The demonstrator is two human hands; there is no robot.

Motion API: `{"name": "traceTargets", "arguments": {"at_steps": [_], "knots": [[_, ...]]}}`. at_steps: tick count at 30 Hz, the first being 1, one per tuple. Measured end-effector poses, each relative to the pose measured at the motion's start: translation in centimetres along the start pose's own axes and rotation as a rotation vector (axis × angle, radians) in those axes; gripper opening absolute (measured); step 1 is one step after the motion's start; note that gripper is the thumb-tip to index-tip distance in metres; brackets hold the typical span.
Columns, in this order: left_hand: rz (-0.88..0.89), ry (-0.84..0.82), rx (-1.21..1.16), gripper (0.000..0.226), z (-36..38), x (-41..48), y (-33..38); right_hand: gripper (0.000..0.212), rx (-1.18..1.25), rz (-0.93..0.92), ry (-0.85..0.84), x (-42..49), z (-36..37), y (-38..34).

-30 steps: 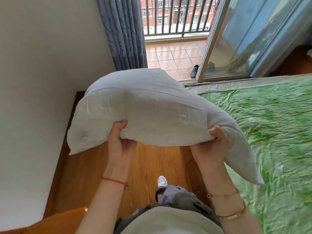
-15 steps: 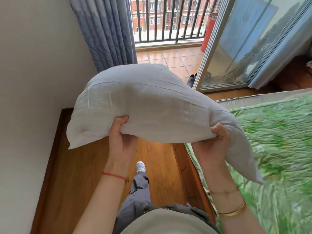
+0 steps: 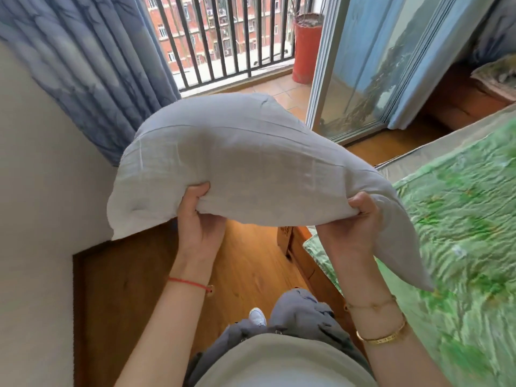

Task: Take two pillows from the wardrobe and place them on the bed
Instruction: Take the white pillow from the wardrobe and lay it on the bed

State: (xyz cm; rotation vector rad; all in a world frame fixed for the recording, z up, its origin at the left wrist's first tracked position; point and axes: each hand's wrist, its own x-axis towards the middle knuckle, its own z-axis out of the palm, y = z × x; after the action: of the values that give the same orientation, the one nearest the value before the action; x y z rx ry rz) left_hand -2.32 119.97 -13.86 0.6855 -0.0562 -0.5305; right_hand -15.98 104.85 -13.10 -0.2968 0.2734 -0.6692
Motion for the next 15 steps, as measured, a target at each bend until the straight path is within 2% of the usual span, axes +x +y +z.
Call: {"name": "traceTargets", "arguments": {"at_steps": [7, 11, 15], "knots": [[-0.104, -0.089, 0.014, 0.049, 1.4, 10.4, -1.2, 0.039, -0.023, -0.091, 0.079, 8.2, 0.5, -0.1], [-0.186, -0.149, 0.029, 0.036, 3.1, 17.7, -2.7, 0.044, -0.027, -0.157, 0.087, 14.9, 0.6, -0.9], [-0.241, -0.219, 0.047, 0.049, 5.4, 24.9, -4.3, 0.044, -0.028, -0.190, 0.130, 21.5, 1.3, -2.2]]}}
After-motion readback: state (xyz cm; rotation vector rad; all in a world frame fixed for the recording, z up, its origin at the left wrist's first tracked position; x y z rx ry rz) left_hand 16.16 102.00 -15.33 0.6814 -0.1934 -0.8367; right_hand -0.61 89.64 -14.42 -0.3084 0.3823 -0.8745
